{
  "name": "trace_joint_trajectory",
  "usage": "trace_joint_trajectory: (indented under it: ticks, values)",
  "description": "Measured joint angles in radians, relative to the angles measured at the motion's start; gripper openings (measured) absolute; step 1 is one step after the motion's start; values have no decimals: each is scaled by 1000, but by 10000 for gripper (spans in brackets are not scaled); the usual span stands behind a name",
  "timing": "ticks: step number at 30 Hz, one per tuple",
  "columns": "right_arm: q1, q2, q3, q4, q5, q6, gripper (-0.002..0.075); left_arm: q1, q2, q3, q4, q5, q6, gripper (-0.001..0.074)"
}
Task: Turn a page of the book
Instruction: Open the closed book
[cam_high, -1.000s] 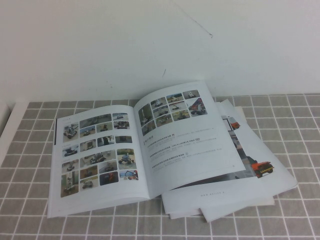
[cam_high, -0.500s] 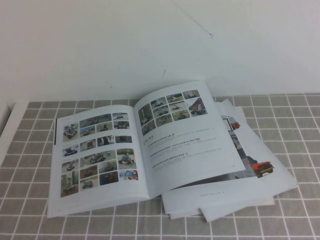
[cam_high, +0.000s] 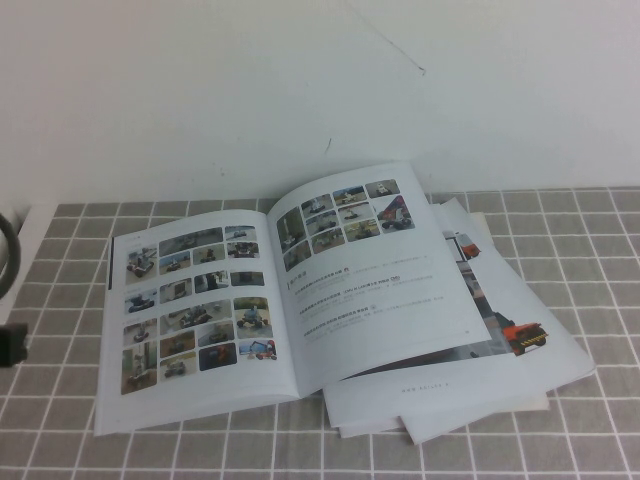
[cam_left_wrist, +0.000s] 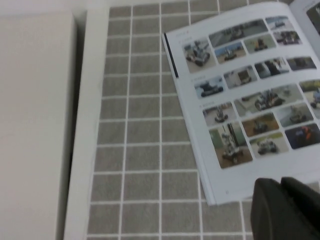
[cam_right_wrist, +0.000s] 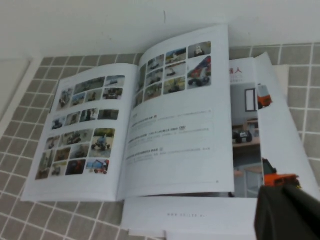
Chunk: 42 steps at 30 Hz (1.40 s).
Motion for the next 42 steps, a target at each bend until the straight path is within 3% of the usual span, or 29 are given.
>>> trace_joint_trajectory:
  ticks: [5, 12, 18, 23, 26, 34, 38, 42]
  values:
    - [0, 114, 0, 145, -6, -210, -3, -2, 7, 0, -83, 56, 1, -4]
    - [21, 153, 0, 184, 77, -326, 1, -2, 46, 3, -238, -120, 216, -4]
    - [168, 153, 0, 184, 93, -333, 29, -2, 209, 3, -349, -209, 337, -4]
    - [324, 166, 0, 167, -40, -333, 81, -2, 374, -1, -481, -221, 513, -4]
    - [370, 204, 0, 160, -108, -333, 125, 18, 445, -14, -613, -219, 633, -4]
    - [380, 372, 0, 150, -219, -361, 182, 251, 605, -72, -1154, -151, 1087, -4]
    - [380, 451, 0, 148, -292, -414, 185, 341, 681, -72, -1265, -129, 1145, -4]
    - [380, 513, 0, 148, -383, -435, 186, 365, 755, -72, -1294, -125, 1164, -4]
